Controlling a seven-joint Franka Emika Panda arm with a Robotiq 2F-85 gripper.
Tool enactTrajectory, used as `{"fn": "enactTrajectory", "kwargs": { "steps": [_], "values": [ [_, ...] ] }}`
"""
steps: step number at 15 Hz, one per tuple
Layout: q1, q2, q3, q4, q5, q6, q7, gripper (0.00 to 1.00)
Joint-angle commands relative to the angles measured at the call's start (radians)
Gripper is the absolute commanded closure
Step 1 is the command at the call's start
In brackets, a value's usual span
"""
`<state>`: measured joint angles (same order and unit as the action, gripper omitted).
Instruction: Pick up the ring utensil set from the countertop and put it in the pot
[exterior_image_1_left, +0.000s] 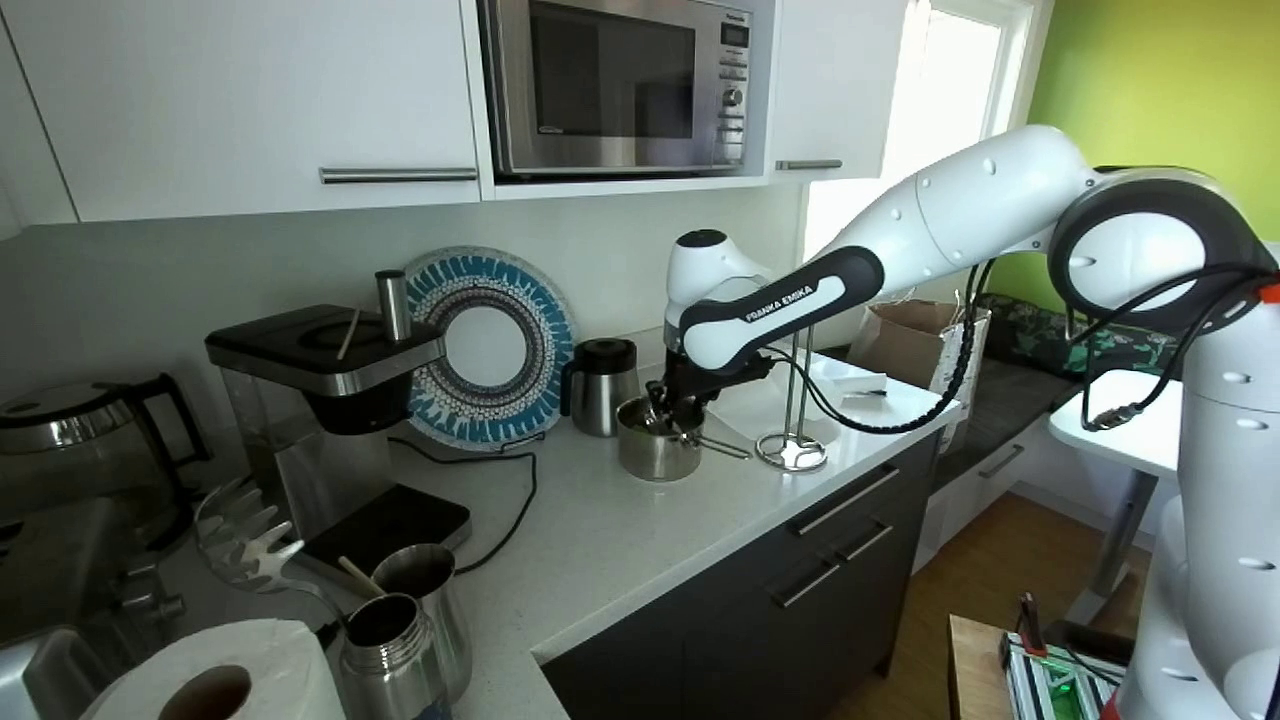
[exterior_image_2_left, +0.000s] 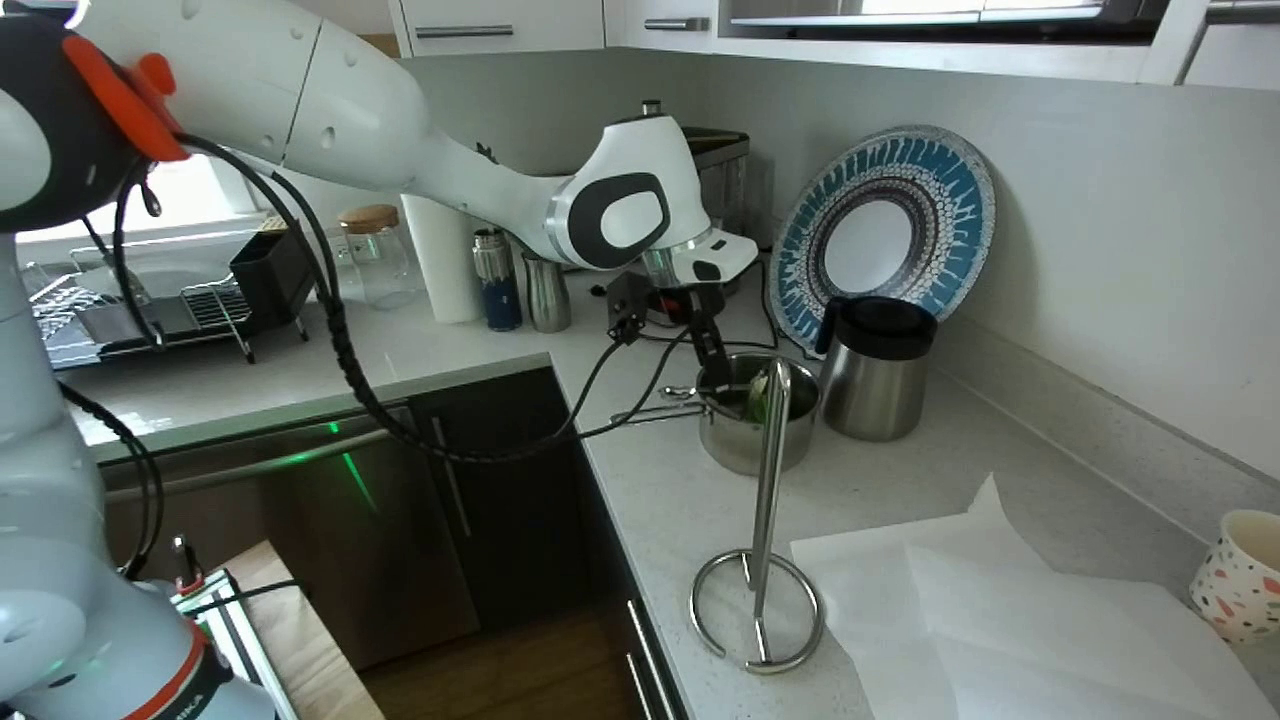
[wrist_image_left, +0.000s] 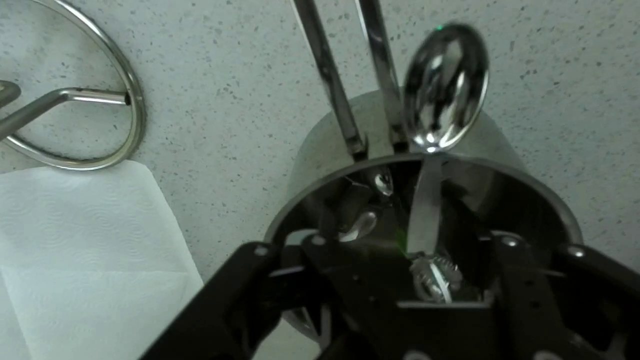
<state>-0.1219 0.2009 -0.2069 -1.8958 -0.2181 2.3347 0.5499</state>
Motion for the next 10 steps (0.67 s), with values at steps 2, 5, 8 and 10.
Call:
{"fn": "enactTrajectory", "kwargs": {
  "steps": [2,5,8,10],
  "values": [
    [-0.009,-0.001,0.002,0.057,0.098,0.012,-0.002,0.04],
    [0.001,-0.039,0.031,0.069,0.189,0.071,-0.049,0.00],
    [0.007,-0.086,0.083,0.053,0.320,0.150,-0.168,0.00],
    [0.010,-0.057,0.073,0.090,0.295,0.131,-0.141,0.00]
  ]
}}
